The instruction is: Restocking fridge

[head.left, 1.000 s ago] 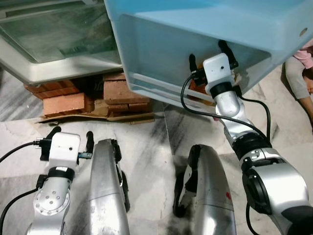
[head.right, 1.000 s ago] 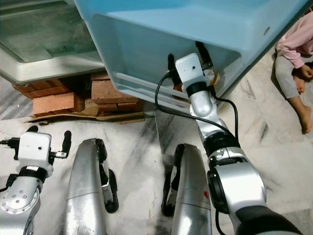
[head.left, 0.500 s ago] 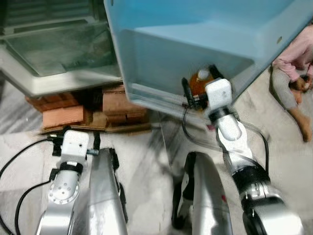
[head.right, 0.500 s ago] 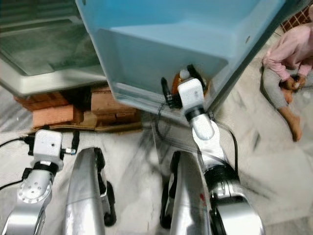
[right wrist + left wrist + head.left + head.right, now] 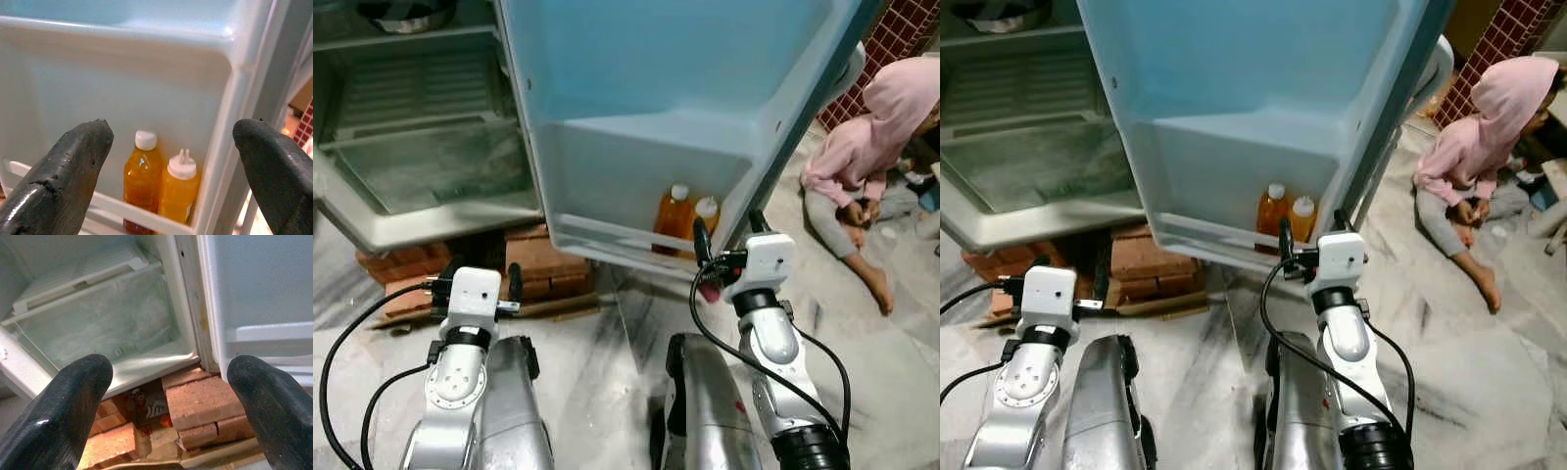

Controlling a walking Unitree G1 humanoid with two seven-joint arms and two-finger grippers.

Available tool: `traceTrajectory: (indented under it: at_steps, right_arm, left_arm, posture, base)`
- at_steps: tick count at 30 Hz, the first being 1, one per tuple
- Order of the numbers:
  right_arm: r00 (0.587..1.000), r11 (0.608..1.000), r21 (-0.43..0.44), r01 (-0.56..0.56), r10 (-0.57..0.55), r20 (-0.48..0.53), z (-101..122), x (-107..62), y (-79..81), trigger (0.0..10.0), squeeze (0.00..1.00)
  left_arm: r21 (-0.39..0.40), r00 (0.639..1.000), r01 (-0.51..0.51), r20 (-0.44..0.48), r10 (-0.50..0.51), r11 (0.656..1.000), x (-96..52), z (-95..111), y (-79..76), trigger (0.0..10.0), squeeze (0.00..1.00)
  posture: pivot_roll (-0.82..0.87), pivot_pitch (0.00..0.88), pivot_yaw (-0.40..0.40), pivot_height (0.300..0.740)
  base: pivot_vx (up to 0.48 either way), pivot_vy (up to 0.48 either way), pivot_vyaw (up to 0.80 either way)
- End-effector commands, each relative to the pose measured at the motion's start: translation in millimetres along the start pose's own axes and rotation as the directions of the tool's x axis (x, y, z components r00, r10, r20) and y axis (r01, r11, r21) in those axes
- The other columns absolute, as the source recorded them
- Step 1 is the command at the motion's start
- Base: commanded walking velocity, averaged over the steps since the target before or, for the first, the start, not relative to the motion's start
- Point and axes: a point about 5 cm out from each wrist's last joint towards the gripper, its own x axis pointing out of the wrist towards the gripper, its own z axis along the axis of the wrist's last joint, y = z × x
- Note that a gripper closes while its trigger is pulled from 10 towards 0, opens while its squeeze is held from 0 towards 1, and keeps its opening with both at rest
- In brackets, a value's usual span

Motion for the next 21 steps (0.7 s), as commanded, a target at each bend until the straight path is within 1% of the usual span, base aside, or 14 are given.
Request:
traceTrajectory:
  at_steps: [1, 2, 3, 5, 6, 8, 9, 12, 15, 18, 21]
  right_arm:
    - [0.998, 0.997, 0.055, 0.048, -0.046, -0.039, -3, -1.3, -5.2, 10.0, 0.0]
    - [0.997, 0.995, 0.077, 0.062, -0.059, -0.048, -4, -0.2, -5.7, 10.0, 0.0]
    - [0.997, 0.994, 0.086, 0.072, -0.068, -0.048, -5, 3.1, -5.7, 10.0, 0.0]
    - [0.996, 0.994, 0.081, 0.076, -0.073, -0.043, -3, 5.1, -6.3, 10.0, 0.0]
    - [0.995, 0.992, 0.087, 0.095, -0.092, -0.037, 0, 8.2, -8.2, 10.0, 0.0]
    - [0.994, 0.99, 0.096, 0.103, -0.1, -0.04, 1, 8.7, -8.9, 10.0, 0.0]
    - [0.994, 0.99, 0.097, 0.103, -0.1, -0.042, 1, 8.4, -8.9, 10.0, 0.0]
    - [0.995, 0.992, 0.089, 0.091, -0.087, -0.05, 1, 8.0, -9.1, 10.0, 0.0]
    - [0.995, 0.992, 0.091, 0.092, -0.087, -0.052, 1, 8.7, -10.5, 10.0, 0.0]
    - [0.995, 0.992, 0.085, 0.089, -0.085, -0.051, 0, 10.8, -12.5, 10.0, 0.0]
    - [0.997, 0.994, 0.078, 0.073, -0.07, -0.039, 3, 15.5, -11.3, 10.0, 0.0]
  left_arm:
    - [0.0, 1.0, -0.012, -0.005, 0.012, 1.0, 2.2, -4, 2.5, 10.0, 0.0]
    - [0.002, 1.0, -0.012, -0.004, 0.012, 1.0, 3.2, -5, 3.0, 10.0, 0.0]
    - [0.005, 1.0, -0.015, -0.007, 0.015, 1.0, 4.9, -7, 3.6, 10.0, 0.0]
    - [0.003, 1.0, -0.019, -0.008, 0.019, 1.0, 6.5, -8, 3.6, 10.0, 0.0]
    - [0.001, 1.0, -0.022, -0.005, 0.022, 1.0, 10.0, -7, 2.8, 10.0, 0.0]
    - [0.0, 1.0, -0.017, 0.001, 0.017, 1.0, 13.1, -6, 0.8, 10.0, 0.0]
    - [-0.001, 1.0, -0.014, 0.005, 0.014, 1.0, 14.4, -5, -0.2, 10.0, 0.0]
    - [0.035, 0.998, 0.033, 0.046, -0.034, 0.999, 19.5, 1, -8.1, 10.0, 0.0]
    - [0.036, 0.998, 0.046, 0.047, -0.047, 0.998, 21.1, 0, -10.7, 10.0, 0.0]
    - [0.043, 0.999, 0.012, 0.035, -0.013, 0.999, 26.5, -1, -10.0, 10.0, 0.0]
    - [0.047, 0.999, 0.013, 0.047, -0.016, 0.999, 30.8, 1, -9.7, 10.0, 0.0]
  posture:
    - [0.11, 0.035, -0.027, 0.558]
    - [0.11, 0.035, -0.027, 0.563]
    - [0.1, 0.016, -0.024, 0.573]
    - [0.1, 0.007, -0.026, 0.578]
    - [0.1, 0.0, -0.026, 0.588]
    - [0.1, 0.0, -0.024, 0.598]
    - [0.1, 0.0, -0.024, 0.603]
    - [0.09, 0.0, -0.022, 0.623]
    - [0.09, 0.0, -0.021, 0.638]
    - [0.08, 0.0, -0.015, 0.663]
    - [0.08, 0.0, -0.014, 0.678]
  base:
    - [0.0, 0.0, 0.0]
    - [0.0, 0.0, 0.0]
    - [0.0, 0.0, 0.0]
    - [0.0, 0.0, 0.0]
    - [0.0, 0.0, 0.0]
    - [0.0, 0.0, 0.0]
    - [0.0, 0.0, 0.0]
    - [0.0, 0.0, 0.0]
    - [0.0, 0.0, 0.0]
    - [0.0, 0.0, 0.0]
    - [0.0, 0.0, 0.0]
